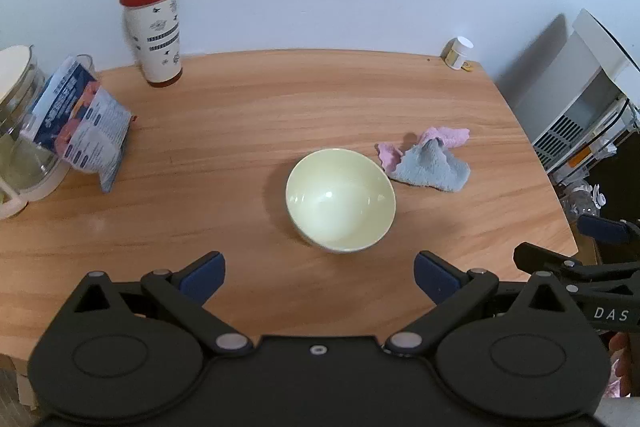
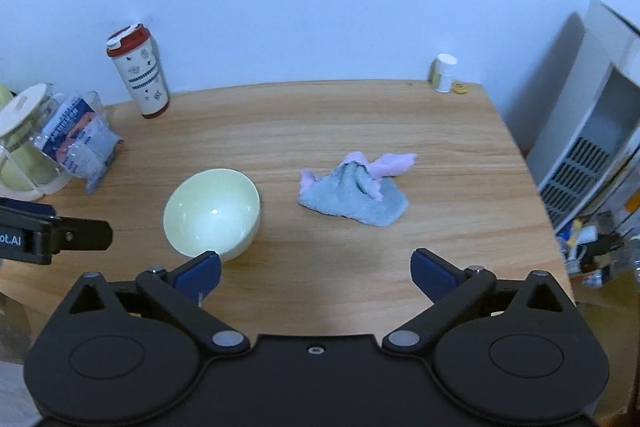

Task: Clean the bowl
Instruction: 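Open the right tool to release the cloth beside the bowl and withdraw both tools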

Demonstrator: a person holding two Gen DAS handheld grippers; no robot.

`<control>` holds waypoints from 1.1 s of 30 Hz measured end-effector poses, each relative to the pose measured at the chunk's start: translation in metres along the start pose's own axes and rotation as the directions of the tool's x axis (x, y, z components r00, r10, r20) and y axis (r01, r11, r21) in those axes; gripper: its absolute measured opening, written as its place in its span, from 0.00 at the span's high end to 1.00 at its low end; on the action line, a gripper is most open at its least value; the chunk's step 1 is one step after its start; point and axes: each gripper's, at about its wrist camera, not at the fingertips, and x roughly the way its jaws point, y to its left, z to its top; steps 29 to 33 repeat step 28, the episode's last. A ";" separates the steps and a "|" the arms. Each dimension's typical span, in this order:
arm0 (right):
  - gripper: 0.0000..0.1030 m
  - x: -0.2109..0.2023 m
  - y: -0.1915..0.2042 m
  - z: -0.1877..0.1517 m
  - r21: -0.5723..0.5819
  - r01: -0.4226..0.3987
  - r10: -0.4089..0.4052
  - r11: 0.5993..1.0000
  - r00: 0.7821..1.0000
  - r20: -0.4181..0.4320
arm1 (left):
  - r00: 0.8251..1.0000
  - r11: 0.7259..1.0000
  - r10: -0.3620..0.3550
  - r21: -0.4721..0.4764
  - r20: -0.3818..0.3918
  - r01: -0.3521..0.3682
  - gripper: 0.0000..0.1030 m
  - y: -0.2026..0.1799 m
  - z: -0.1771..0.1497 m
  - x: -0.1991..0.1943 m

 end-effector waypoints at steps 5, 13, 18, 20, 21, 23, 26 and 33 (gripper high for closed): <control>0.00 -0.007 -0.001 -0.008 0.031 0.010 -0.010 0.999 1.000 -0.001 | 1.000 1.000 0.006 -0.025 0.016 -0.005 0.00 0.004 -0.009 -0.009; 0.00 -0.014 0.001 -0.017 0.046 0.011 -0.011 0.999 1.000 -0.002 | 1.000 1.000 -0.002 0.005 0.024 0.002 0.00 0.003 -0.014 -0.016; 0.00 -0.014 0.003 -0.019 0.046 0.007 -0.006 0.999 1.000 -0.009 | 0.999 1.000 0.009 -0.013 0.039 -0.009 0.00 0.006 -0.014 -0.019; 0.00 -0.013 0.004 -0.019 0.040 0.009 -0.009 0.999 1.000 -0.016 | 0.998 0.999 0.035 -0.008 0.049 -0.035 0.00 0.004 -0.015 -0.021; 0.00 -0.012 0.005 -0.019 0.036 0.010 -0.009 0.999 1.000 -0.019 | 0.997 0.999 0.053 0.003 0.057 -0.053 0.00 0.002 -0.015 -0.022; 0.00 -0.012 0.006 -0.019 0.027 0.010 -0.009 1.000 1.000 -0.024 | 0.994 0.996 0.086 0.025 0.069 -0.088 0.00 -0.002 -0.015 -0.024; 0.00 -0.012 0.008 -0.020 0.018 0.012 -0.012 1.000 1.000 -0.020 | 0.988 0.990 0.125 0.051 0.092 -0.130 0.00 -0.007 -0.012 -0.027; 0.00 -0.012 0.008 -0.018 0.019 0.014 -0.013 1.000 1.000 -0.016 | 0.988 0.990 0.122 0.059 0.092 -0.128 0.00 -0.009 -0.010 -0.027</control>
